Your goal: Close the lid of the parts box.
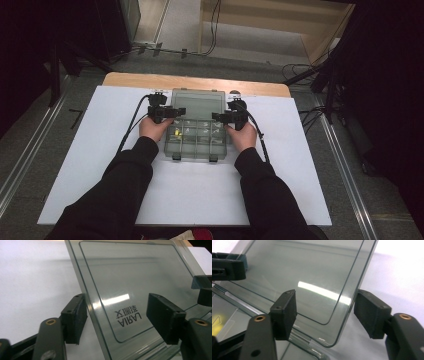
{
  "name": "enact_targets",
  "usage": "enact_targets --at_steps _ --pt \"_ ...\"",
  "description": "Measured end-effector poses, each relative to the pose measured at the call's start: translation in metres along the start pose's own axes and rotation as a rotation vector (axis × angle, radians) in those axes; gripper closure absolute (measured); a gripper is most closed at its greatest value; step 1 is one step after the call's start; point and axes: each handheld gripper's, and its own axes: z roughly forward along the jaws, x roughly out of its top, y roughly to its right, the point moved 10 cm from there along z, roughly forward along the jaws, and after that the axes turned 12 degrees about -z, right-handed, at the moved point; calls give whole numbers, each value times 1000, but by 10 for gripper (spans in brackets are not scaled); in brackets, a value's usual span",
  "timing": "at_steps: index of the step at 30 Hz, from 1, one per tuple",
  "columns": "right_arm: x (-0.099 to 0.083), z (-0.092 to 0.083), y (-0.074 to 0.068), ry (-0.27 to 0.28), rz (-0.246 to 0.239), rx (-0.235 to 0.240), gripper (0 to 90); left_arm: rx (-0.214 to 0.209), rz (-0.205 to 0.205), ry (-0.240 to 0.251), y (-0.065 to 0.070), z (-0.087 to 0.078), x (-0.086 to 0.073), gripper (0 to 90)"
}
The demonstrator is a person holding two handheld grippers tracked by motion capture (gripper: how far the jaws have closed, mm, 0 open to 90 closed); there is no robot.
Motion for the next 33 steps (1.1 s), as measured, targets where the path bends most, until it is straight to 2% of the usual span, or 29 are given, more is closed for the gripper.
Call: enact_targets --at_steps 3,5,10,11,13,16,29,33 --pt "2 0 1 -2 -7 2 350 6 8 7 0 -2 2 358" --pt "5 -2 3 -13 -28 -8 368 6 10 13 0 -3 3 373" --pt "9 -5 3 -3 -16 8 373 8 23 32 2 -6 6 388" --pt "12 -9 2 13 1 25 384 3 25 33 3 -8 6 389" --pt "14 -12 2 24 6 41 388 -10 20 35 5 -11 8 389" --pt "17 -16 2 37 -1 42 400 -33 9 37 7 -16 11 390" --pt "23 -35 -6 57 -50 51 404 -43 82 61 17 -36 13 404" --pt "23 -39 -8 64 -56 62 408 -54 86 70 20 -42 13 405"
